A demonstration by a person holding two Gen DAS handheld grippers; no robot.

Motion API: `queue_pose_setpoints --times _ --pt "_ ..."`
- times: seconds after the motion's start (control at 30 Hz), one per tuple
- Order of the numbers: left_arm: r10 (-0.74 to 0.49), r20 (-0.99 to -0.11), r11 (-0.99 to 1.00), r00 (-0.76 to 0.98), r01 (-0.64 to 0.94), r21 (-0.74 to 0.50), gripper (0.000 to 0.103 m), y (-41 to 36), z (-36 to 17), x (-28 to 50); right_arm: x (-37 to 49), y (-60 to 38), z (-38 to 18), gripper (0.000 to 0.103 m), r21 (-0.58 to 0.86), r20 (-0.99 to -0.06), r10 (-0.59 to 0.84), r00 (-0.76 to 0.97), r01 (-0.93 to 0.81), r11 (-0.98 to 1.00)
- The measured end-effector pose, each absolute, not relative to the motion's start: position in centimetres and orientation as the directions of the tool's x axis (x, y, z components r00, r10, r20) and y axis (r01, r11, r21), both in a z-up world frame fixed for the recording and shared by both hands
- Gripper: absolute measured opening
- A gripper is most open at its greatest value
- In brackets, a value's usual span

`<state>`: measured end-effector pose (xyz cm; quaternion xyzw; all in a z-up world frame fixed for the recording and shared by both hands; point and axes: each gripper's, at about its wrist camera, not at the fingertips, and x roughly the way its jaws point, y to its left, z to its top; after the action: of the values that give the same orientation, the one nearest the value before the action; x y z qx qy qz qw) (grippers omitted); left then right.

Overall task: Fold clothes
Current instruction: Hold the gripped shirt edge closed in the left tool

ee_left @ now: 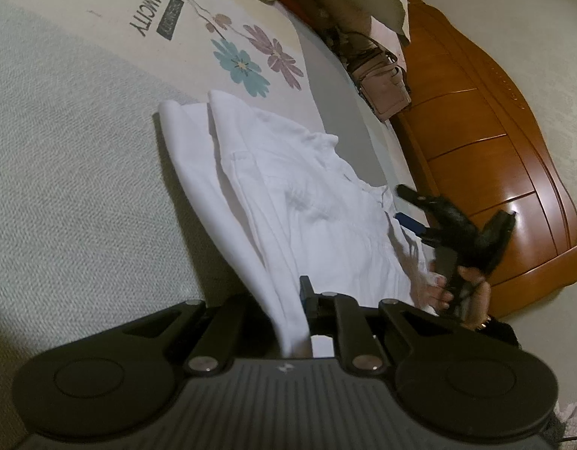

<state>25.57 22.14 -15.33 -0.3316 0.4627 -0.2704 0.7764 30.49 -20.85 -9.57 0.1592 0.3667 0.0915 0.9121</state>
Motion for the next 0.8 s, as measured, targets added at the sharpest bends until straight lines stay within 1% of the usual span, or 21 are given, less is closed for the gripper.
queue_pose_setpoints --times 0.07,0.13,0.33,0.5,0.63,0.7,0.8 --pt "-0.725 -0.542 0.634 0.425 0.106 -0.766 0.012 22.1 -15.3 25.6 29.8 -20.7 -9.1 0.103 0.391 -0.629 0.303 0.715 -0.046 0.919" --pt "-0.718 -0.551 0.642 0.425 0.1 -0.76 0.012 22.0 -15.1 25.6 27.4 -19.4 -8.4 0.103 0.406 -0.626 0.363 0.69 -0.109 0.908" --pt "-0.691 -0.587 0.678 0.422 0.097 -0.728 0.012 21.5 -14.4 25.7 24.2 -14.9 -8.8 0.103 0.433 -0.603 0.46 0.652 -0.216 0.875" --pt "-0.688 -0.59 0.683 0.422 0.103 -0.723 0.012 21.5 -14.3 25.7 21.8 -11.2 -9.2 0.103 0.45 -0.584 0.529 0.616 -0.296 0.843" --pt "-0.689 -0.59 0.684 0.421 0.107 -0.722 0.012 21.6 -14.3 25.7 25.1 -10.2 -11.0 0.103 0.397 -0.615 0.449 0.648 -0.237 0.886" --pt "-0.682 -0.599 0.693 0.42 0.107 -0.713 0.012 21.4 -14.2 25.7 25.8 -10.2 -10.9 0.103 0.4 -0.582 0.443 0.681 -0.234 0.886" --pt "-0.661 -0.623 0.718 0.418 0.112 -0.687 0.012 20.9 -13.7 25.7 26.3 -10.2 -10.4 0.103 0.417 -0.603 0.44 0.666 -0.207 0.885"
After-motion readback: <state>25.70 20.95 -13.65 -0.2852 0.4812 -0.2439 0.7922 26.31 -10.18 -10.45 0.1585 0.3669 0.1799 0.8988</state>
